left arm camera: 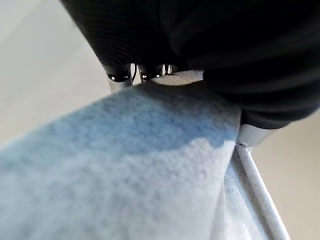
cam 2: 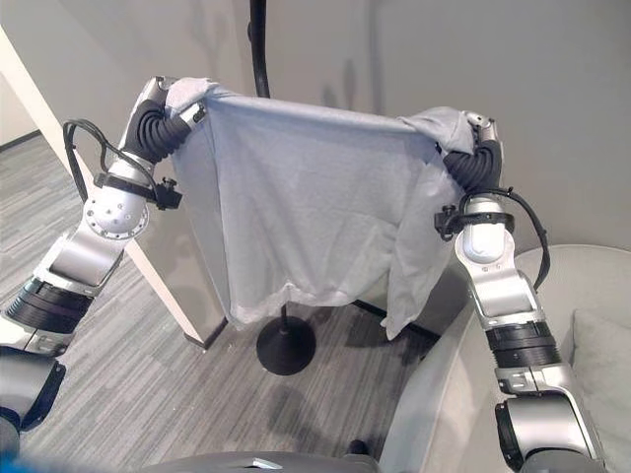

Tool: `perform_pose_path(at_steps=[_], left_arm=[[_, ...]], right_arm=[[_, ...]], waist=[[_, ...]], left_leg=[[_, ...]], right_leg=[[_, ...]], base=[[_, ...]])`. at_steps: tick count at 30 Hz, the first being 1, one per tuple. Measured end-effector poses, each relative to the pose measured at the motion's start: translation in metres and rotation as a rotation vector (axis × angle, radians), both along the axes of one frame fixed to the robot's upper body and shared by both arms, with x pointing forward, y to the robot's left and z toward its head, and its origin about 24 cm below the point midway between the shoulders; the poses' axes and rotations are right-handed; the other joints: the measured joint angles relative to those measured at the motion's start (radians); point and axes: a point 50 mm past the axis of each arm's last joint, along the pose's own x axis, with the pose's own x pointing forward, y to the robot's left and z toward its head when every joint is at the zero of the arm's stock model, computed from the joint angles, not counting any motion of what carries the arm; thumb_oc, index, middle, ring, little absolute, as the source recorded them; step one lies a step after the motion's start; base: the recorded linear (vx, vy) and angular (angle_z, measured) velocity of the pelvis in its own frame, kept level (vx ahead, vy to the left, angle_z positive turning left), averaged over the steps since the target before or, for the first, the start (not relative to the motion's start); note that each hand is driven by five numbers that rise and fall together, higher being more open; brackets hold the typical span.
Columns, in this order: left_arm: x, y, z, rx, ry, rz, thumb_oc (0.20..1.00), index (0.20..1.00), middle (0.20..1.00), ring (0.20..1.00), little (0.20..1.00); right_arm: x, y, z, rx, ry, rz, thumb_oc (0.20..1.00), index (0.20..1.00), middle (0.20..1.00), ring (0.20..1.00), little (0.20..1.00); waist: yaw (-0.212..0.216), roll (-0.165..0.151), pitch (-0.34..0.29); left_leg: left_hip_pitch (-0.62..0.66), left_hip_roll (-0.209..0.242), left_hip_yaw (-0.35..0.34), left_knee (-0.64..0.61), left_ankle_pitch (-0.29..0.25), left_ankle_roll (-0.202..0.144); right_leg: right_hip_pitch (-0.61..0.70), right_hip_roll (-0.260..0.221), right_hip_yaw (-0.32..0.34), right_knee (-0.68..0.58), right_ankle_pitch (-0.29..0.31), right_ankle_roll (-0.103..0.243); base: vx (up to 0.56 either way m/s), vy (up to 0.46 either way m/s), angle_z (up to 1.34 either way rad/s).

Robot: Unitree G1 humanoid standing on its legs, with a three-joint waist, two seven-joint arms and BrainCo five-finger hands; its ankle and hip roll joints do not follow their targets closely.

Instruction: Hang the clothes on the sofa on the clothes rack.

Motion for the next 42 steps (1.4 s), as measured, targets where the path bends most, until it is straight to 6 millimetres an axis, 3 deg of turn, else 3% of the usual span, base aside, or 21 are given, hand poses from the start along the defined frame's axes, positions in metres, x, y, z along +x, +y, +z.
perform_pose_path(at_steps=[7, 12, 13, 16, 21, 26, 28, 33, 42], left_arm=[[0.006, 0.000, 0.012, 0.040, -0.029, 0.021, 0.200, 0.200, 0.200, 0.200, 0.200], [0.014, 0.003, 0.039, 0.099, -0.098, 0.074, 0.200, 0.200, 0.200, 0.200, 0.200], [0.014, 0.005, 0.052, 0.104, -0.136, 0.095, 0.200, 0.200, 0.200, 0.200, 0.200], [0.019, 0.009, 0.064, 0.143, -0.160, 0.140, 0.200, 0.200, 0.200, 0.200, 0.200], [0.037, 0.011, 0.068, 0.241, -0.124, 0.214, 0.200, 0.200, 0.200, 0.200, 0.200], [0.050, 0.010, 0.087, 0.334, -0.133, 0.297, 0.200, 0.200, 0.200, 0.200, 0.200], [0.056, 0.020, 0.089, 0.344, -0.118, 0.357, 0.200, 0.200, 0.200, 0.200, 0.200], [0.062, 0.028, 0.081, 0.331, -0.078, 0.401, 0.200, 0.200, 0.200, 0.200, 0.200], [0.076, 0.013, 0.053, 0.358, 0.008, 0.386, 0.200, 0.200, 0.200, 0.200, 0.200]], right_arm=[[0.009, -0.003, 0.035, -0.053, -0.073, -0.029, 0.200, 0.200, 0.200, 0.200, 0.200], [0.019, 0.000, 0.073, -0.131, -0.137, -0.046, 0.200, 0.200, 0.200, 0.200, 0.200], [0.023, 0.004, 0.085, -0.125, -0.161, -0.038, 0.200, 0.200, 0.200, 0.200, 0.200], [0.035, 0.010, 0.093, -0.152, -0.124, -0.019, 0.200, 0.200, 0.200, 0.200, 0.200], [0.056, 0.022, 0.100, -0.231, -0.032, -0.015, 0.200, 0.200, 0.200, 0.200, 0.200], [0.064, 0.037, 0.134, -0.279, -0.051, -0.011, 0.200, 0.200, 0.200, 0.200, 0.200], [0.072, 0.046, 0.140, -0.275, -0.029, -0.004, 0.200, 0.200, 0.200, 0.200, 0.200], [0.082, 0.055, 0.125, -0.303, 0.035, 0.000, 0.200, 0.200, 0.200, 0.200, 0.200], [0.098, 0.074, 0.088, -0.309, 0.185, 0.035, 0.200, 0.200, 0.200, 0.200, 0.200]], waist=[[0.004, -0.016, -0.010], [0.003, -0.017, -0.012], [0.010, -0.018, -0.013], [0.014, -0.019, -0.020], [0.025, -0.018, -0.029], [0.024, -0.017, -0.037], [0.027, -0.016, -0.041], [0.034, -0.018, -0.051], [0.054, -0.016, -0.053]], left_leg=[[-0.001, 0.003, -0.012, 0.000, 0.000, 0.000], [-0.001, 0.005, -0.024, 0.000, 0.001, 0.000], [-0.001, 0.006, -0.025, 0.000, 0.002, 0.001], [-0.001, 0.006, -0.026, 0.000, 0.002, 0.001], [-0.004, 0.007, -0.027, 0.001, 0.002, 0.001], [-0.038, 0.007, -0.045, 0.006, 0.012, 0.005], [-0.051, 0.007, -0.050, 0.005, 0.016, 0.004], [-0.079, 0.007, -0.059, 0.006, 0.024, 0.005], [-0.161, 0.002, -0.099, 0.006, 0.043, 0.007]], right_leg=[[0.006, 0.002, -0.009, 0.000, 0.000, 0.000], [0.017, 0.004, -0.025, 0.000, 0.000, 0.000], [0.018, 0.005, -0.026, 0.000, 0.000, 0.000], [0.019, 0.005, -0.029, 0.001, 0.000, 0.000], [0.017, 0.004, -0.034, 0.004, -0.001, 0.000], [-0.004, 0.005, -0.052, 0.004, 0.002, -0.003], [-0.015, 0.005, -0.055, 0.005, 0.002, -0.003], [-0.035, 0.005, -0.065, 0.005, 0.004, -0.006], [-0.093, 0.005, -0.097, 0.005, 0.011, -0.014]], base=[[0.00, -0.007, 0.03], [0.00, -0.005, 0.09], [0.00, 0.000, 0.00], [0.00, 0.000, 0.00], [0.00, -0.003, 0.01], [-0.04, -0.013, 0.09], [-0.05, -0.006, 0.05], [-0.03, -0.007, 0.07], [-0.05, -0.002, 0.10]])
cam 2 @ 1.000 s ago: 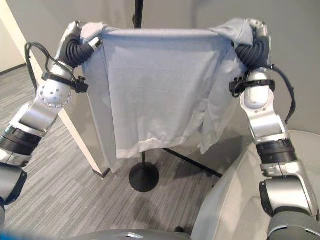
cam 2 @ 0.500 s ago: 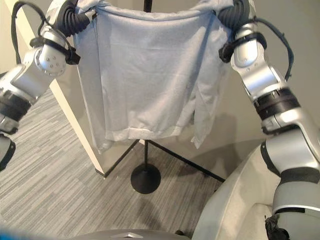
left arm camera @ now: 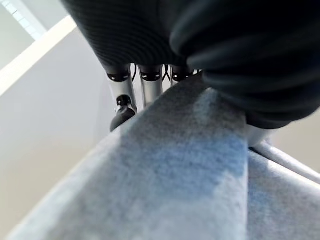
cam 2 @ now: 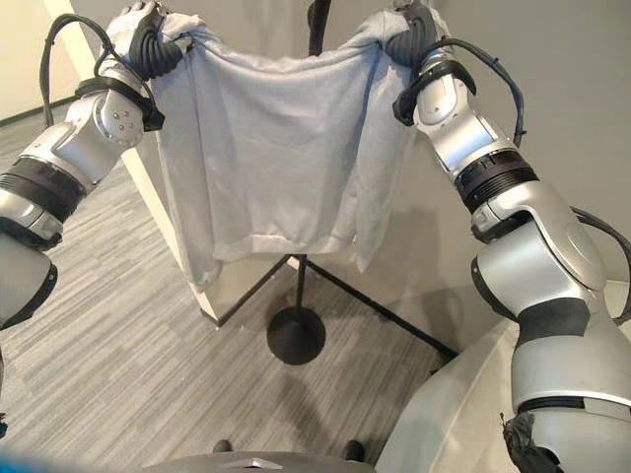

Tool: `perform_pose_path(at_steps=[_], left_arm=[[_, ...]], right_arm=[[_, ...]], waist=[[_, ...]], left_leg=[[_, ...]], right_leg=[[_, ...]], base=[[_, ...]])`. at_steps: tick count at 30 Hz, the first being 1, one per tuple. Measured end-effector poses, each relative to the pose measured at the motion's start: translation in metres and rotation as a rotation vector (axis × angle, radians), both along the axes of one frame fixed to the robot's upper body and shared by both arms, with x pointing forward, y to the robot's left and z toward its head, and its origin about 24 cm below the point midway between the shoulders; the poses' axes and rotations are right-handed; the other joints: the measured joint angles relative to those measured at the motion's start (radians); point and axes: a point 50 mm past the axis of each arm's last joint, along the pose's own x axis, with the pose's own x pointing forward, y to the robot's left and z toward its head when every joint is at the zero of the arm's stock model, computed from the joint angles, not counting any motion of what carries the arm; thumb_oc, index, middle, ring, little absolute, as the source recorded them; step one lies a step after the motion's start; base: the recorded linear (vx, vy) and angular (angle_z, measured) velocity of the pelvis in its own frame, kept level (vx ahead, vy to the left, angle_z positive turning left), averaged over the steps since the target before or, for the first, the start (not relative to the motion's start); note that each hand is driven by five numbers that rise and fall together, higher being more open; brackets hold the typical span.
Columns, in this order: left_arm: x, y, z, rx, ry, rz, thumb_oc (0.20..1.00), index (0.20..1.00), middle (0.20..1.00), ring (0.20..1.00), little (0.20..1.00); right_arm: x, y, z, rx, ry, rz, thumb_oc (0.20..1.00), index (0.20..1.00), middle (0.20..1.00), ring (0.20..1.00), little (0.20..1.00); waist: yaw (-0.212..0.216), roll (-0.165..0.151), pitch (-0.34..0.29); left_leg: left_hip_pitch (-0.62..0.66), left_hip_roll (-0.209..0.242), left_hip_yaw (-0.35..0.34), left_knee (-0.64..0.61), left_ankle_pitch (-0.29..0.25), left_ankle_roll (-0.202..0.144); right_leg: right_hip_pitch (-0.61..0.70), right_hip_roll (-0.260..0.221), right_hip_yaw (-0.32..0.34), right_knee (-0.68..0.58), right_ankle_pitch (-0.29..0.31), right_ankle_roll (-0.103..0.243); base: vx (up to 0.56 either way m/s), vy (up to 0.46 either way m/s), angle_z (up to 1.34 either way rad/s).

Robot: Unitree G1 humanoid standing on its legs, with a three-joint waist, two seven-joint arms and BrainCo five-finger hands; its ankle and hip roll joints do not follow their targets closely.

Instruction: Hang the clothes on the sofa on the clothes rack.

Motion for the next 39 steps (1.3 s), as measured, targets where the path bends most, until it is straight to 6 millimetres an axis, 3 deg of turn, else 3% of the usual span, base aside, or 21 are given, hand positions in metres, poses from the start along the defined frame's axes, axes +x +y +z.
perform_pose_path(at_steps=[9, 15, 26, 33, 39], left_arm=[[0.006, 0.001, -0.019, 0.016, 0.062, 0.039, 0.200, 0.200, 0.200, 0.200, 0.200], [0.008, -0.011, -0.024, 0.015, 0.074, 0.008, 0.200, 0.200, 0.200, 0.200, 0.200], [0.008, -0.013, -0.019, 0.014, 0.062, 0.004, 0.200, 0.200, 0.200, 0.200, 0.200], [0.006, -0.018, 0.004, 0.013, 0.007, -0.004, 0.200, 0.200, 0.200, 0.200, 0.200], [0.007, -0.018, 0.008, 0.033, 0.000, 0.009, 0.200, 0.200, 0.200, 0.200, 0.200]], right_arm=[[0.008, 0.004, -0.035, -0.018, 0.120, -0.021, 0.200, 0.200, 0.200, 0.200, 0.200], [0.010, -0.010, -0.046, -0.031, 0.173, -0.085, 0.200, 0.200, 0.200, 0.200, 0.200], [0.008, -0.023, -0.038, -0.017, 0.127, -0.138, 0.200, 0.200, 0.200, 0.200, 0.200], [0.004, -0.036, -0.018, -0.011, 0.060, -0.182, 0.200, 0.200, 0.200, 0.200, 0.200], [0.004, -0.036, 0.003, -0.132, 0.005, -0.243, 0.200, 0.200, 0.200, 0.200, 0.200]], waist=[[0.002, 0.012, 0.013], [0.000, 0.027, 0.036], [-0.001, 0.026, 0.041], [-0.002, 0.021, 0.077], [-0.006, 0.021, 0.078]], left_leg=[[-0.019, -0.007, -0.008, 0.000, 0.003, -0.001], [-0.039, -0.012, -0.009, 0.000, 0.005, 0.002], [-0.032, -0.013, -0.007, 0.000, 0.003, 0.001], [-0.015, -0.013, -0.004, 0.000, 0.004, 0.001], [-0.015, -0.013, -0.004, 0.000, 0.003, 0.001]], right_leg=[[-0.013, -0.006, -0.012, 0.000, -0.002, 0.003], [-0.031, -0.011, -0.013, 0.000, 0.001, 0.005], [-0.024, -0.012, -0.012, 0.000, -0.001, 0.007], [-0.010, -0.013, -0.011, 0.000, -0.003, 0.010], [-0.010, -0.013, -0.009, 0.000, -0.001, 0.008]], base=[[-0.02, 0.003, 0.04], [-0.01, 0.002, 0.01], [0.02, 0.002, 0.00], [0.02, -0.003, -0.01], [0.00, 0.000, 0.00]])
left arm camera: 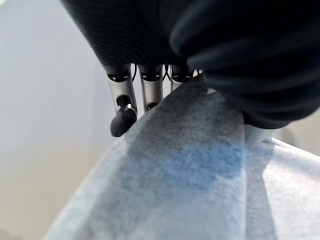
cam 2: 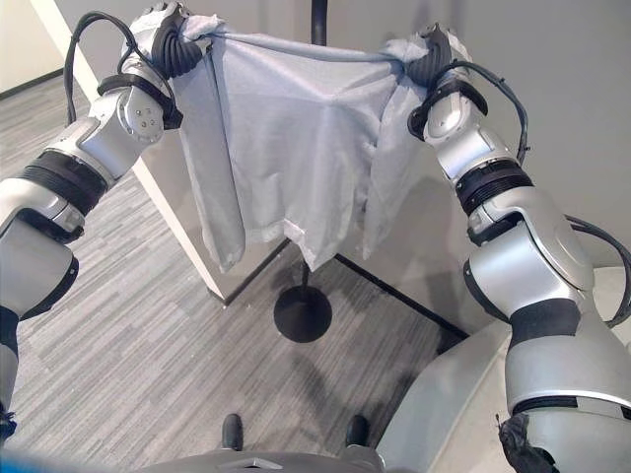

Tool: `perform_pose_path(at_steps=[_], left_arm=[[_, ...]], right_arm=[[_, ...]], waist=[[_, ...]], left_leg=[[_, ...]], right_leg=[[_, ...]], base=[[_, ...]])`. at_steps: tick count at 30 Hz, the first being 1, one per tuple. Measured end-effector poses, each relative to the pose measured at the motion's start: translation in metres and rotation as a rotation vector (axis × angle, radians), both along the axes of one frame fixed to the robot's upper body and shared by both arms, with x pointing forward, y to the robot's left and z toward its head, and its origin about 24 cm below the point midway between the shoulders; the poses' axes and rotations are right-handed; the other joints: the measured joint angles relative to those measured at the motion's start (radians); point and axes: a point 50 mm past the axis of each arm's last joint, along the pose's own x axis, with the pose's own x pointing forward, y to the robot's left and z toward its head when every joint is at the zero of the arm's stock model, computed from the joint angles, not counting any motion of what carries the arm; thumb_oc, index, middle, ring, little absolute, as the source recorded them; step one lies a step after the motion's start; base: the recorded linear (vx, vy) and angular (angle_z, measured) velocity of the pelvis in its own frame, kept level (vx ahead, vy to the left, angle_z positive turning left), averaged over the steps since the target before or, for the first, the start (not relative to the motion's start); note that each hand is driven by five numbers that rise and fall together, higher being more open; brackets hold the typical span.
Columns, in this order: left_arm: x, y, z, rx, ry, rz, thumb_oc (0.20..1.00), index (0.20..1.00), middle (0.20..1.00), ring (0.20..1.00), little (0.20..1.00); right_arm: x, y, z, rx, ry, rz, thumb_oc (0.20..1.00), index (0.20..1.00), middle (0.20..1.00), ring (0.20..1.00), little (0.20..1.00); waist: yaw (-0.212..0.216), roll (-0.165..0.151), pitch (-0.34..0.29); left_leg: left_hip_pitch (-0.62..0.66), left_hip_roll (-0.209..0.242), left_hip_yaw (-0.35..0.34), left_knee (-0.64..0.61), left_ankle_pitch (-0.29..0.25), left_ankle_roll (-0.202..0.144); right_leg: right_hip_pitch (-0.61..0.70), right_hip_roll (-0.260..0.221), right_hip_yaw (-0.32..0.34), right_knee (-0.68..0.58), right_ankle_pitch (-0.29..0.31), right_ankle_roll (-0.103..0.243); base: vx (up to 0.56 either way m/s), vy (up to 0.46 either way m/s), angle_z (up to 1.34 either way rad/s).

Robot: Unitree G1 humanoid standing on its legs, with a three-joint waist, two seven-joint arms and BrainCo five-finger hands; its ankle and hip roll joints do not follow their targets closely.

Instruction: Hang the clothes on the sofa on the clothes rack.

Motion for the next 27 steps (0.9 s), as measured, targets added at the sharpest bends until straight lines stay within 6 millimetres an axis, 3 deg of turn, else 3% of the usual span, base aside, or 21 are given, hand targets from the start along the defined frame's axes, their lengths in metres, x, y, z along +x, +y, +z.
perform_pose_path(at_steps=[5, 11, 19, 24, 27], left_arm=[[0.004, -0.010, -0.006, 0.005, 0.019, -0.009, 0.200, 0.200, 0.200, 0.200, 0.200], [0.006, -0.016, -0.011, 0.000, 0.035, -0.014, 0.200, 0.200, 0.200, 0.200, 0.200], [0.011, -0.021, -0.021, -0.008, 0.079, 0.005, 0.200, 0.200, 0.200, 0.200, 0.200], [0.011, -0.021, -0.022, 0.001, 0.095, 0.003, 0.200, 0.200, 0.200, 0.200, 0.200], [0.011, -0.023, -0.022, 0.005, 0.104, -0.007, 0.200, 0.200, 0.200, 0.200, 0.200]], right_arm=[[0.003, -0.001, -0.009, -0.110, 0.049, -0.067, 0.200, 0.200, 0.200, 0.200, 0.200], [0.005, 0.003, -0.014, -0.119, 0.077, -0.064, 0.200, 0.200, 0.200, 0.200, 0.200], [0.010, 0.031, -0.028, -0.201, 0.131, 0.004, 0.200, 0.200, 0.200, 0.200, 0.200], [0.011, 0.030, -0.036, -0.205, 0.166, 0.014, 0.200, 0.200, 0.200, 0.200, 0.200], [0.011, 0.027, -0.051, -0.209, 0.208, 0.014, 0.200, 0.200, 0.200, 0.200, 0.200]], waist=[[0.004, 0.000, 0.000], [0.001, 0.000, 0.000], [-0.006, 0.000, -0.001], [-0.008, 0.000, -0.001], [-0.015, 0.000, -0.002]], left_leg=[[0.000, 0.000, -0.001, 0.000, 0.000, -0.001], [0.001, 0.000, 0.000, 0.000, 0.000, 0.000], [-0.013, 0.000, 0.001, 0.000, 0.000, 0.000], [-0.036, -0.002, 0.002, 0.000, 0.002, 0.003], [-0.036, -0.002, 0.002, 0.000, 0.002, 0.003]], right_leg=[[0.001, 0.000, 0.000, 0.000, 0.000, -0.001], [0.000, 0.000, 0.001, 0.000, 0.001, -0.002], [-0.016, 0.000, 0.005, 0.000, 0.002, -0.002], [-0.038, -0.001, 0.007, 0.000, 0.008, -0.003], [-0.039, -0.001, 0.007, 0.000, 0.007, -0.003]], base=[[0.00, 0.000, 0.00], [0.00, 0.000, 0.00], [-0.03, -0.006, -0.01], [0.00, 0.000, 0.00], [0.00, 0.000, 0.00]])
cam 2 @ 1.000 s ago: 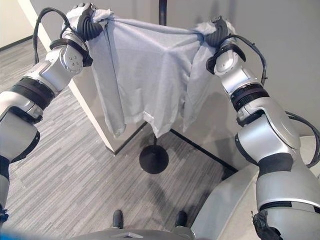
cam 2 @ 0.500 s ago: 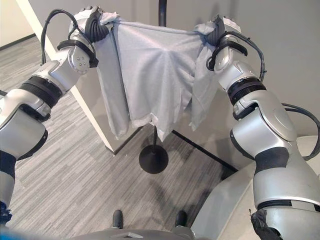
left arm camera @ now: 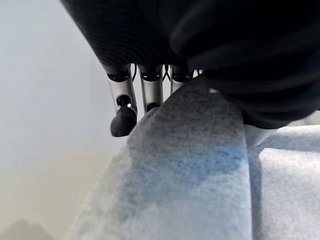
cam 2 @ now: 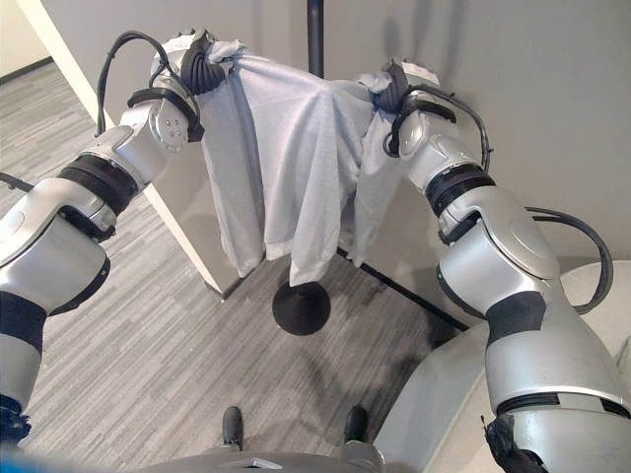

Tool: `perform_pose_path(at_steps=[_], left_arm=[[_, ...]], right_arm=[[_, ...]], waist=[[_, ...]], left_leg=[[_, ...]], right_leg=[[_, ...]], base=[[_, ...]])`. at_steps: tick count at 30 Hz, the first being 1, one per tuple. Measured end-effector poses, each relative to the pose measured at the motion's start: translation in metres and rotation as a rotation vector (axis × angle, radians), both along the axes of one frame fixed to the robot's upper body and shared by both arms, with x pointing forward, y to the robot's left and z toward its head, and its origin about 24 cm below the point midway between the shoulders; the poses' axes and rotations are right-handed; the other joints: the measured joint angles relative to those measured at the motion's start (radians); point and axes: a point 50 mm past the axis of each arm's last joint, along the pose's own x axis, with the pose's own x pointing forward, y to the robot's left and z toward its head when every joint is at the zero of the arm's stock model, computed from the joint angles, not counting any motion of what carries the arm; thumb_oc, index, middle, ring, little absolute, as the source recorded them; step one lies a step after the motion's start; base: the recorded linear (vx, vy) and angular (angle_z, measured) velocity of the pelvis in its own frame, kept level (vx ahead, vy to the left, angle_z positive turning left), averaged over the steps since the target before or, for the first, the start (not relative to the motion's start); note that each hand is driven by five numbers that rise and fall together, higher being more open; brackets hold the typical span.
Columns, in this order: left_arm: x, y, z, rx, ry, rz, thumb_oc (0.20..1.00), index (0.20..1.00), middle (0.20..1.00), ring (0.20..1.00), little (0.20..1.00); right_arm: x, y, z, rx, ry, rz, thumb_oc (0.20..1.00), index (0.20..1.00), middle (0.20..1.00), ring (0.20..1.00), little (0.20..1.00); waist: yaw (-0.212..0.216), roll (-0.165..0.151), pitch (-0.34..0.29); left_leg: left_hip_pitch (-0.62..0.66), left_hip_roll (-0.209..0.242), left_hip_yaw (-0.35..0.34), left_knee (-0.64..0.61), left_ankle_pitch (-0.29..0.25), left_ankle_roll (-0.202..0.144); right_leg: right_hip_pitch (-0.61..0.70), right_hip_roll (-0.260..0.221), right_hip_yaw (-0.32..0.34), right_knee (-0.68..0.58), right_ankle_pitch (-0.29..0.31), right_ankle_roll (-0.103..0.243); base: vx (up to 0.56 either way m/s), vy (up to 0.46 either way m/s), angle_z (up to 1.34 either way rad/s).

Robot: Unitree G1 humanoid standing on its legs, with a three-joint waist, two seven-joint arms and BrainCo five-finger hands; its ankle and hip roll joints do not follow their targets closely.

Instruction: Hang the clothes on the sofa on the clothes rack.

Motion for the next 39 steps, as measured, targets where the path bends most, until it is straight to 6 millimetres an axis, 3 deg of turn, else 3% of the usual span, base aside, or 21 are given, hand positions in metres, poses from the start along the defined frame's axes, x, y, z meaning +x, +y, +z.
perform_pose_path(at_steps=[2, 4, 6, 7, 8, 9, 10, 11, 21, 30, 39], left_arm=[[0.000, 0.000, 0.000, 0.001, 0.002, -0.003, 0.200, 0.200, 0.200, 0.200, 0.200], [0.000, 0.000, -0.001, 0.000, 0.003, -0.004, 0.200, 0.200, 0.200, 0.200, 0.200], [0.000, 0.000, -0.001, -0.001, 0.004, -0.005, 0.200, 0.200, 0.200, 0.200, 0.200], [0.000, 0.000, -0.003, -0.009, 0.007, -0.008, 0.200, 0.200, 0.200, 0.200, 0.200], [0.000, 0.000, -0.005, -0.010, 0.011, -0.008, 0.200, 0.200, 0.200, 0.200, 0.200], [0.000, 0.000, -0.008, -0.010, 0.020, -0.009, 0.310, 0.310, 0.310, 0.310, 0.310], [0.000, 0.001, -0.011, -0.010, 0.025, -0.009, 0.498, 0.498, 0.498, 0.498, 0.498], [0.000, 0.001, -0.014, -0.013, 0.033, -0.007, 1.000, 1.000, 1.000, 1.000, 1.000], [0.001, 0.014, -0.042, -0.060, 0.109, 0.024, 1.000, 1.000, 1.000, 1.000, 1.000], [0.000, 0.025, -0.050, -0.122, 0.134, 0.049, 1.000, 1.000, 1.000, 1.000, 1.000], [-0.006, 0.039, -0.043, -0.147, 0.102, 0.055, 1.000, 1.000, 1.000, 1.000, 1.000]], right_arm=[[0.000, -0.001, -0.006, -0.011, 0.015, -0.001, 0.200, 0.200, 0.200, 0.200, 0.200], [-0.001, -0.003, -0.018, -0.009, 0.040, -0.003, 0.366, 0.366, 0.366, 0.366, 0.366], [-0.001, -0.005, -0.025, -0.008, 0.057, -0.006, 0.357, 0.357, 0.357, 0.357, 0.357], [-0.002, -0.007, -0.030, -0.001, 0.067, -0.008, 0.454, 0.454, 0.454, 0.454, 0.454], [-0.002, -0.008, -0.033, 0.006, 0.075, -0.009, 0.671, 0.671, 0.671, 0.671, 0.671], [-0.003, -0.008, -0.037, 0.013, 0.084, -0.012, 1.000, 1.000, 1.000, 1.000, 1.000], [-0.003, -0.009, -0.039, 0.014, 0.088, -0.014, 1.000, 1.000, 1.000, 1.000, 1.000], [-0.003, -0.010, -0.042, 0.021, 0.093, -0.016, 1.000, 1.000, 1.000, 1.000, 1.000], [-0.007, -0.013, -0.069, 0.064, 0.157, -0.029, 1.000, 1.000, 1.000, 1.000, 1.000], [-0.007, -0.012, -0.064, 0.172, 0.124, -0.017, 1.000, 1.000, 1.000, 1.000, 1.000], [-0.012, -0.012, -0.044, 0.363, 0.013, 0.041, 1.000, 1.000, 1.000, 1.000, 1.000]], waist=[[-0.004, 0.000, 0.000], [-0.005, 0.000, 0.000], [-0.005, 0.000, -0.001], [-0.005, 0.000, -0.001], [-0.005, 0.000, -0.001], [-0.004, 0.001, -0.001], [-0.004, 0.001, -0.001], [-0.005, 0.001, -0.001], [-0.005, 0.001, -0.001], [-0.003, 0.002, -0.001], [-0.004, 0.003, 0.006]], left_leg=[[0.000, 0.000, 0.000, 0.000, 0.000, 0.000], [0.001, 0.000, 0.000, 0.000, 0.000, 0.000], [0.002, 0.000, 0.000, 0.000, 0.000, 0.000], [0.005, 0.000, 0.000, 0.000, 0.000, 0.000], [0.008, 0.000, 0.001, 0.000, 0.000, 0.000], [0.009, 0.000, 0.002, 0.000, 0.000, 0.000], [0.009, 0.000, 0.003, 0.000, 0.000, 0.001], [0.010, 0.000, 0.003, 0.000, 0.001, 0.001], [0.019, 0.001, 0.009, 0.000, 0.001, 0.001], [0.035, 0.001, 0.016, 0.000, 0.000, 0.000], [0.054, 0.003, 0.021, 0.000, -0.001, -0.001]], right_leg=[[0.001, 0.001, 0.000, 0.000, 0.000, 0.000], [0.001, 0.000, 0.001, 0.000, 0.000, 0.000], [0.001, 0.001, 0.002, 0.000, 0.000, 0.000], [0.004, 0.001, 0.003, 0.000, 0.000, 0.000], [0.006, 0.001, 0.004, 0.000, 0.000, 0.000], [0.006, 0.001, 0.006, 0.000, 0.001, 0.000], [0.005, 0.001, 0.007, 0.000, 0.002, 0.000], [0.006, 0.001, 0.007, 0.000, 0.003, 0.000], [0.009, 0.001, 0.016, 0.000, 0.004, -0.001], [0.022, 0.001, 0.017, 0.000, 0.004, 0.000], [0.040, 0.002, 0.020, 0.000, 0.003, 0.001]], base=[[0.00, 0.000, 0.00], [0.02, 0.003, 0.00], [0.00, 0.000, 0.00], [0.00, 0.000, 0.00], [0.00, 0.000, 0.00], [-0.01, 0.006, -0.03], [-0.01, 0.009, -0.03], [0.00, 0.000, 0.00], [0.00, -0.001, -0.01], [0.00, 0.000, -0.01], [0.00, 0.001, 0.00]])
